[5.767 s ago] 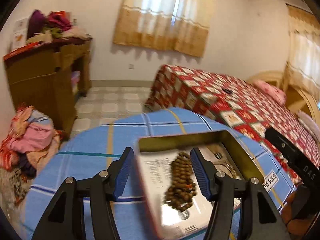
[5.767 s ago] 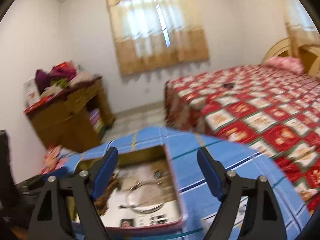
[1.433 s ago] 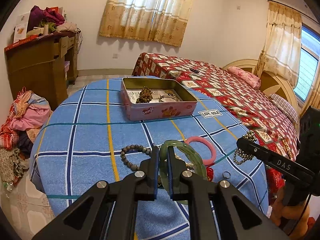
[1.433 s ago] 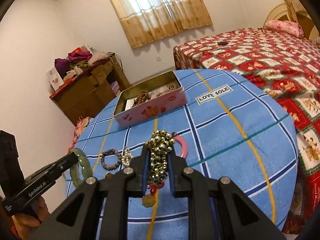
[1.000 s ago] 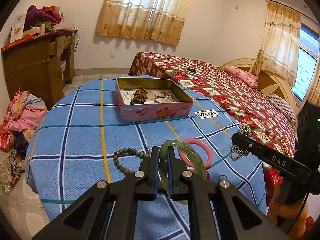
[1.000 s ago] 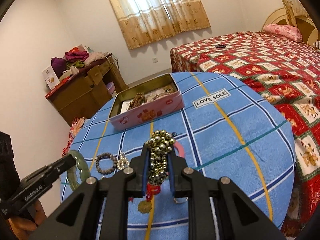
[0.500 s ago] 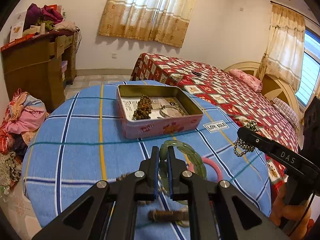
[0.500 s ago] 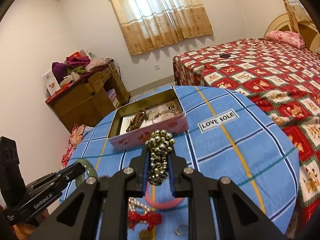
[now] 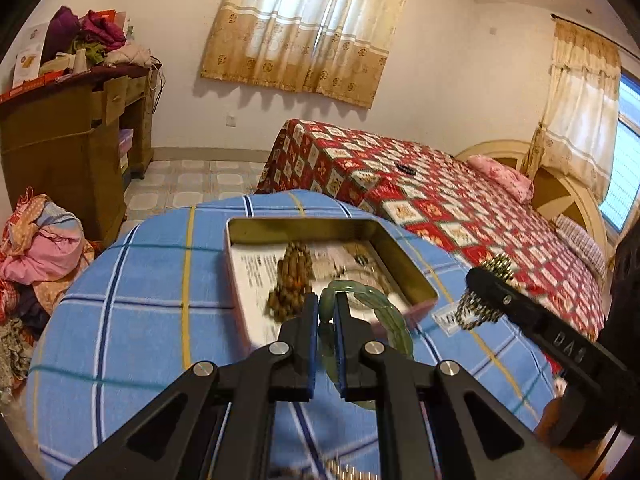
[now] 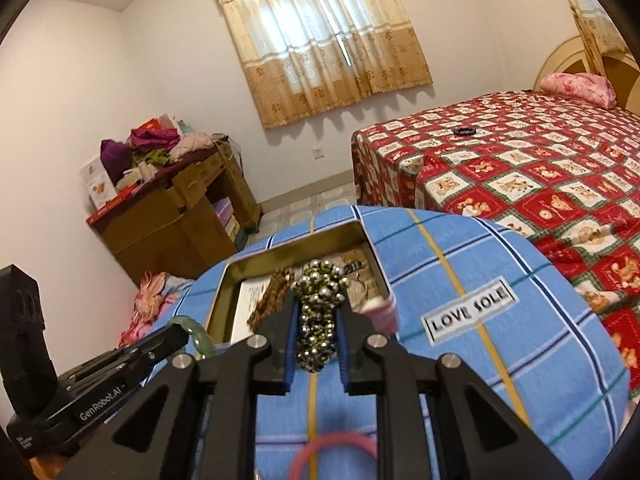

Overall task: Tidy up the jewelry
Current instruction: 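Carry both items over the pink tin and open both tools to drop them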

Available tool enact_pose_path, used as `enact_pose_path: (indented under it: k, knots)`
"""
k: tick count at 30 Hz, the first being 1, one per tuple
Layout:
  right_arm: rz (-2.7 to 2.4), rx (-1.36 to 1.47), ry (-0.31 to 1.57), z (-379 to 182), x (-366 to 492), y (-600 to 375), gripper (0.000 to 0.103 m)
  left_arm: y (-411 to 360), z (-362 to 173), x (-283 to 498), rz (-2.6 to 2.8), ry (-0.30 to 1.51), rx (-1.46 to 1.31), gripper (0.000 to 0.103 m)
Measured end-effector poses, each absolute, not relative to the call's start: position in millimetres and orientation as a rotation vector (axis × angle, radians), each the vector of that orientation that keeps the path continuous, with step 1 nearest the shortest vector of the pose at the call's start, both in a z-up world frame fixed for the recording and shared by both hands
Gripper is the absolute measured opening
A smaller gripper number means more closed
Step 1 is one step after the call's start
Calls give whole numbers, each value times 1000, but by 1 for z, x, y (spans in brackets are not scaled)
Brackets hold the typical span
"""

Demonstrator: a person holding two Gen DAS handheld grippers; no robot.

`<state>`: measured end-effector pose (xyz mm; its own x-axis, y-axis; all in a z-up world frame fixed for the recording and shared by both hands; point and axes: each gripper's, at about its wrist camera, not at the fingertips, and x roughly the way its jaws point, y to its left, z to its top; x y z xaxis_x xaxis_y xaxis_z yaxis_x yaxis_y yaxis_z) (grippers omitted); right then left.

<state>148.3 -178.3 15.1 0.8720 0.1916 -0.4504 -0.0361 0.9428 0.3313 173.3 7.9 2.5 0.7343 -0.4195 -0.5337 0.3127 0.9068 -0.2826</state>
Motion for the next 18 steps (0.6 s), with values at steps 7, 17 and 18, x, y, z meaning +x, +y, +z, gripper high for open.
enact_pose_path:
  k: [7,17,18]
  knots:
    - [130,374,528,5,190,-169,20,3,-10,216,-368,647,-187,7]
    - [95,315,542,-10,214,-157,20,-1,-25,249,-324,674,-172,7]
    - [98,316,553,-12,215,-157,20,-2,-26,250,-321,679,-166,7]
